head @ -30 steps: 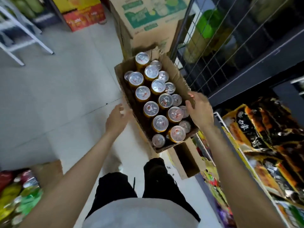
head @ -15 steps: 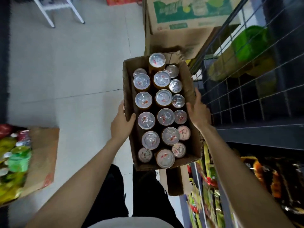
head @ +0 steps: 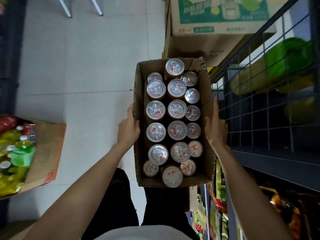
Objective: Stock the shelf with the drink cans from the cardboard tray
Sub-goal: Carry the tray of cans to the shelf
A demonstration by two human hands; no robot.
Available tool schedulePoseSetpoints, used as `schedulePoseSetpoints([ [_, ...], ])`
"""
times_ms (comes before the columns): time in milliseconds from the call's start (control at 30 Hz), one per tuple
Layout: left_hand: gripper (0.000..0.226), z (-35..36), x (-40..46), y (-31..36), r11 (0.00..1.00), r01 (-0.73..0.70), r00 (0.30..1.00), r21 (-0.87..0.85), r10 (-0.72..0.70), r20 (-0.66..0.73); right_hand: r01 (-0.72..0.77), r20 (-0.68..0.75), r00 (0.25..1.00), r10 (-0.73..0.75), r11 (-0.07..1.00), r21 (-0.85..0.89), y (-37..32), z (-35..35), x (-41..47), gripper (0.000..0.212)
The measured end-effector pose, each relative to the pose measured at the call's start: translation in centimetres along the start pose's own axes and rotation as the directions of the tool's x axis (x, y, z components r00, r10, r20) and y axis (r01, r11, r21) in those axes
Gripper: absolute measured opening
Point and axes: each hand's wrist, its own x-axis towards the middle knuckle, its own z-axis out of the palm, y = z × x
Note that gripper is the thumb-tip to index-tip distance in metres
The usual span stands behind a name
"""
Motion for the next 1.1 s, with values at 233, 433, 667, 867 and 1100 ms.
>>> schedulePoseSetpoints([
  [233, 0.061, -0.6, 0.0, 0.2, 0.999, -0.022, 1.0, -0.023, 0.022, 0.017, 0.012, -0.01, 1.0, -0.011, 0.999, 0.041, -0.3, -0.4, -0.3, 0.075],
  [433, 0.063, -2.2, -0.4, -0.1, 0.995, -0.097, 0.995, -0.012, 0.097, 0.034, -0.012, -0.008, 1.0, 0.013, 0.998, 0.059, -0.4, -0.3, -1.6, 0.078],
  [667, 0.063, -5.7, -1.6, -1.9, 0.994, -0.109, 0.991, 0.013, 0.108, 0.078, -0.017, -0.001, 1.0, 0.017, 0.999, 0.047, -3.2, 0.2, -4.9, 0.077],
  [867, 0.062, -11.1, -1.3, -5.5, 0.999, -0.035, 0.996, -0.003, 0.035, 0.085, 0.013, 0.007, 1.0, -0.013, 0.999, 0.034, -8.4, 1.4, -7.4, 0.077],
  [1100, 0.063, -19.8, 3.2, -11.9, 0.998, -0.056, 0.99, 0.013, 0.054, 0.127, 0.06, -0.048, 0.997, -0.058, 0.998, 0.032, -17.9, 6.0, -8.2, 0.075],
])
